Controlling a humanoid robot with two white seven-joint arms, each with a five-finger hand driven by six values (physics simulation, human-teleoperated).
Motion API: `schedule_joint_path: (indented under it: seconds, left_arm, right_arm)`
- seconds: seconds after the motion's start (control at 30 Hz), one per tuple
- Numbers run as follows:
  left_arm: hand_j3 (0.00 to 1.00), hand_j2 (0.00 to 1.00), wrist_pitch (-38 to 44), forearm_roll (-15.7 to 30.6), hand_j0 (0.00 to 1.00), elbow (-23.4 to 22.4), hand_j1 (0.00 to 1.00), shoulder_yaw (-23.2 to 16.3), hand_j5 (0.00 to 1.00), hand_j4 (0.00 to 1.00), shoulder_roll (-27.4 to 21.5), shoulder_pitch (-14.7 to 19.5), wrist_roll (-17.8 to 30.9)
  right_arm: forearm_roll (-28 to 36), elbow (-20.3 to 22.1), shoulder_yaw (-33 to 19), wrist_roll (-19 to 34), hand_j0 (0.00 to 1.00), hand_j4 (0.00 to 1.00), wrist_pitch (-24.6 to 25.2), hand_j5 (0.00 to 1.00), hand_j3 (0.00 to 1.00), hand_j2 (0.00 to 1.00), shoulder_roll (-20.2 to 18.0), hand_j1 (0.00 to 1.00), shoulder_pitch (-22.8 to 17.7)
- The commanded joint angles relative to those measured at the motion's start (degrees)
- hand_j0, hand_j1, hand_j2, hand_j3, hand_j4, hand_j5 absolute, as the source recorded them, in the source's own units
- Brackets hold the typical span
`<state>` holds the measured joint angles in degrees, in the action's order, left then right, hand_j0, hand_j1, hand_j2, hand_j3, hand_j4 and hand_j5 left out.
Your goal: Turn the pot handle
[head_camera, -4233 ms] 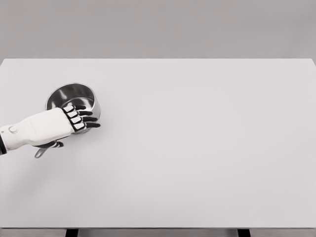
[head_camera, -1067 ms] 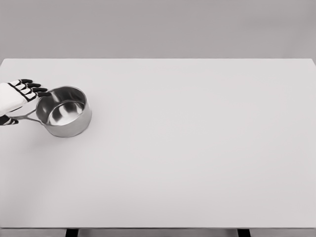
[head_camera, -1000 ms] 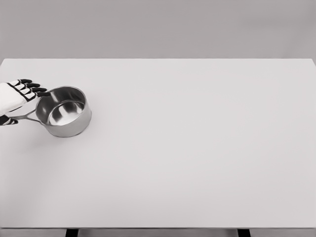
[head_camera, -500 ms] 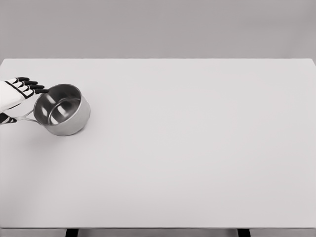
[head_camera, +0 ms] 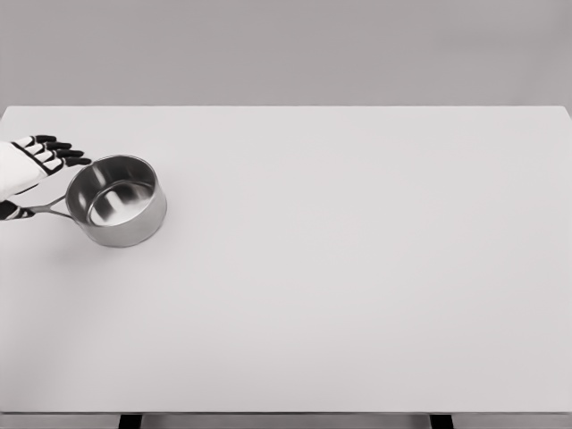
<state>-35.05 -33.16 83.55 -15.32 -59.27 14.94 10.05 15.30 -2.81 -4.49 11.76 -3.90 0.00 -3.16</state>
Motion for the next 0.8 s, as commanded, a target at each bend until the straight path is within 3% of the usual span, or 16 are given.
schedule_joint_path:
  seconds: [0.0, 0.33, 0.77]
  left_arm:
    - [1.0, 1.0, 0.0, 0.5, 1.0, 1.1, 1.0, 0.0, 1.0, 1.0, -0.1, 0.0, 0.0]
    - [1.0, 1.0, 0.0, 0.4, 1.0, 1.4, 1.0, -0.1, 1.0, 1.0, -0.1, -0.8, 0.0]
    - [1.0, 1.0, 0.0, -0.3, 1.0, -3.8, 1.0, -0.6, 1.0, 1.0, 0.7, -0.4, 0.0]
  right_arm:
    - [0.0, 0.0, 0.0, 0.0, 1.0, 1.0, -0.1, 1.0, 1.0, 1.0, 0.0, 1.0, 0.0]
    - [0.0, 0.0, 0.0, 0.0, 1.0, 1.0, -0.1, 1.0, 1.0, 1.0, 0.0, 1.0, 0.0]
    - [0.0, 0.0, 0.0, 0.0, 1.0, 1.0, 0.0, 1.0, 1.0, 1.0, 0.0, 1.0, 0.0]
